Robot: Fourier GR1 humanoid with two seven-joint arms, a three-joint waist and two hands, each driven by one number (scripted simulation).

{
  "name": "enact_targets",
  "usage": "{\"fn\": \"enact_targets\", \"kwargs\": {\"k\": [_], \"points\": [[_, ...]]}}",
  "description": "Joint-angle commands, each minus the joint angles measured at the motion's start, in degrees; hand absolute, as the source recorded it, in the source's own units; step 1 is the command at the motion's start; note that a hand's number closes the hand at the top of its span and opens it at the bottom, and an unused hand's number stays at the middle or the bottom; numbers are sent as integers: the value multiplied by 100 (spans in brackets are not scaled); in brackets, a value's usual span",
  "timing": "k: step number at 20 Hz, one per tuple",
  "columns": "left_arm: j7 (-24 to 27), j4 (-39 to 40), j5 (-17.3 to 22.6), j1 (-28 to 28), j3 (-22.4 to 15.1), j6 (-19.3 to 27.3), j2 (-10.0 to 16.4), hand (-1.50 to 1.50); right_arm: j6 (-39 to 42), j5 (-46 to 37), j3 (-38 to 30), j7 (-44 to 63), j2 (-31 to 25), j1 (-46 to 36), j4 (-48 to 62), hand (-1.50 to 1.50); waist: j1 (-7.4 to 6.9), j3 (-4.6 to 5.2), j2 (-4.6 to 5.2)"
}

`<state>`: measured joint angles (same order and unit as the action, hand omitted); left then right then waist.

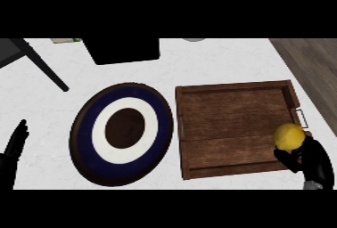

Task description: Pick the lemon from the tray and place it in the plate

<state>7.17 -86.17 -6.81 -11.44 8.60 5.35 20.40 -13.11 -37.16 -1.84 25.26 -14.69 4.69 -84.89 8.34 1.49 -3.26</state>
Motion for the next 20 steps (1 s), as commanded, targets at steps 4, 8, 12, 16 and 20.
{"fn": "enact_targets", "kwargs": {"k": [4, 8, 12, 16, 20], "points": [[113, -11, -11, -171, 3, -28, -2, 0, -1790, -1812, 412, 548, 582, 1380, -1536, 150, -24, -73, 121], [128, -118, 26, -93, -13, -27, -42, 0, -2193, -2836, 978, 505, 858, 1896, -2687, 150, -121, -70, 131], [142, -114, -71, -64, -203, -60, -121, 0, -2424, -3724, 2110, 435, 1443, 2380, -3619, 150, -283, -87, 183], [47, -163, -70, 186, -201, -85, -72, 0, -2349, -4753, 3328, 774, 1459, 2882, -4277, 150, -405, -99, 231], [-37, -130, -118, 273, -343, -118, -153, 0, -2219, -5824, 4473, 1476, 1465, 2854, -4387, 150, -540, -100, 277]]}}
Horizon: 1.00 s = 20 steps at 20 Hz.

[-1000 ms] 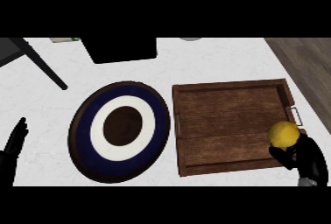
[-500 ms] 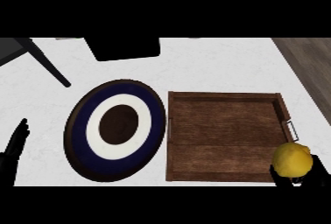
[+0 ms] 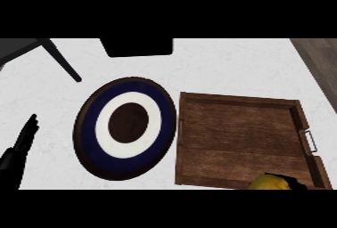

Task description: Pick the lemon from the tray and place it in the plate

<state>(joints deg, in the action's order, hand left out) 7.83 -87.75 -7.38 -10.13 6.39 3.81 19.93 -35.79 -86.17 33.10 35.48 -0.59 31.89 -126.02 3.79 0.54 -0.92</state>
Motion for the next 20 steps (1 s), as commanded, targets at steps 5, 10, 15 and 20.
{"fn": "enact_targets", "kwargs": {"k": [5, 10, 15, 20], "points": [[-206, -95, -124, 334, -233, -14, -106, 0, 533, -2012, 1928, 1941, 58, -694, -76, 150, -286, -20, 101], [-85, 1, -95, 457, -217, -121, -49, 0, 1014, -2042, 2128, 2985, 40, -1593, 265, 150, -460, -23, 155], [21, 38, -7, 450, -253, -341, 24, 0, 1363, -1429, 1961, 3354, 22, -2023, 483, 150, -674, -24, 221], [-130, -13, -203, 673, -433, -183, -122, 0, 1409, -871, 1763, 3473, 11, -2391, 798, 150, -728, -37, 239]]}}
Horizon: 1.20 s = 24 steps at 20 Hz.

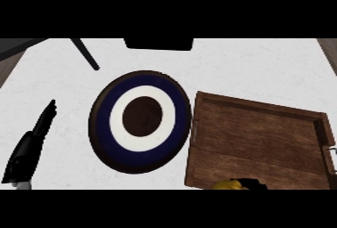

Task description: Pick the lemon from the tray and place it in the plate

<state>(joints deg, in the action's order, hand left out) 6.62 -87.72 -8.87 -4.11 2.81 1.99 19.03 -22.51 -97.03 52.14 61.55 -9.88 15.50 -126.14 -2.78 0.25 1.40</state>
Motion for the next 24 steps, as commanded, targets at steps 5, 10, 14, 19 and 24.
{"fn": "enact_targets", "kwargs": {"k": [5, 10, 14, 19, 24], "points": [[12, 59, -103, 185, -125, 5, -60, 0, -93, 1052, -320, 779, 934, -978, 745, 150, -202, -16, 74], [-20, 26, -39, 158, -94, -19, -71, 0, -653, 1349, -707, 977, 935, -656, 911, -150, -137, -30, 67], [-76, 91, -143, 229, -190, 41, -148, 0, -891, 1508, -922, 848, 941, -1062, 1131, -150, -117, -24, 41], [44, 132, -232, 95, -157, 150, -152, 0, -1853, 1373, -1348, 936, 970, -1932, 1378, -150, -105, -29, -49], [-172, 120, 9, 146, 41, -14, -41, 0, -2889, 1094, -1879, 1255, 981, -1993, 1559, -150, 123, -39, -120]]}}
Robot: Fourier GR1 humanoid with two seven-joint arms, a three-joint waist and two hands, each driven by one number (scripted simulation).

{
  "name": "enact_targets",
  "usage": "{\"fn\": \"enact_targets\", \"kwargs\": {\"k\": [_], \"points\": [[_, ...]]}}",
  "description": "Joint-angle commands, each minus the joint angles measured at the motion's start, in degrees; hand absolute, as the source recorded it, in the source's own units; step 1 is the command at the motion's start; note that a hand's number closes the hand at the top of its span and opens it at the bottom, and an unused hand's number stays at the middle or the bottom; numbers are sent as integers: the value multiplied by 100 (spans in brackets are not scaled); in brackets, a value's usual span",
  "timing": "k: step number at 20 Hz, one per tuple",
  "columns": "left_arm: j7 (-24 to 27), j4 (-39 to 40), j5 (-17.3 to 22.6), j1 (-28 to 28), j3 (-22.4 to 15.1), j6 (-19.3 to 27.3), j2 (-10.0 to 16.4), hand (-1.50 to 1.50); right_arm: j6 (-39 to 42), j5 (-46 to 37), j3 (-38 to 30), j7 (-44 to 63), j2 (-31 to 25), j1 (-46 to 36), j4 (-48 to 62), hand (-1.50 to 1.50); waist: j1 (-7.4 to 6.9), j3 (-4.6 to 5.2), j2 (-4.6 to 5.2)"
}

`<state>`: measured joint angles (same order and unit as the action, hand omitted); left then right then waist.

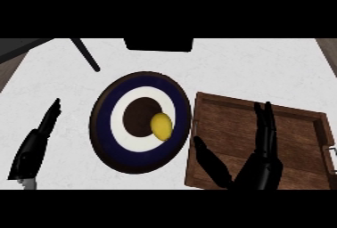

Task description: Pick the lemon from the tray and place it in the plate

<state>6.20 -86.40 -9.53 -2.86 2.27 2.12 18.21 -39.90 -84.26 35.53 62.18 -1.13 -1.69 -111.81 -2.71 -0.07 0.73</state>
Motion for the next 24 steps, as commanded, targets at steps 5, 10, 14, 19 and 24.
{"fn": "enact_targets", "kwargs": {"k": [5, 10, 14, 19, 24], "points": [[-133, 89, 132, 35, 223, -56, 111, 0, -2227, -124, -157, 1223, 110, -128, -22, -150, 230, -8, -76], [229, 73, 124, -330, 272, 18, 37, 0, -3620, -475, 351, 656, 112, 1052, 39, -150, 332, -1, -111], [238, 87, 55, -384, 258, 53, -31, 0, -4517, -934, 808, 314, 112, 1882, 441, -150, 334, 3, -94], [89, -126, 12, -496, 283, 30, -24, 0, -4554, -910, 1028, -162, 40, 2813, 240, -150, 344, -5, -110], [-91, -152, 7, -299, 331, 19, -12, 0, -4574, -583, 1238, -373, -268, 3146, -213, -150, 396, -10, -127]]}}
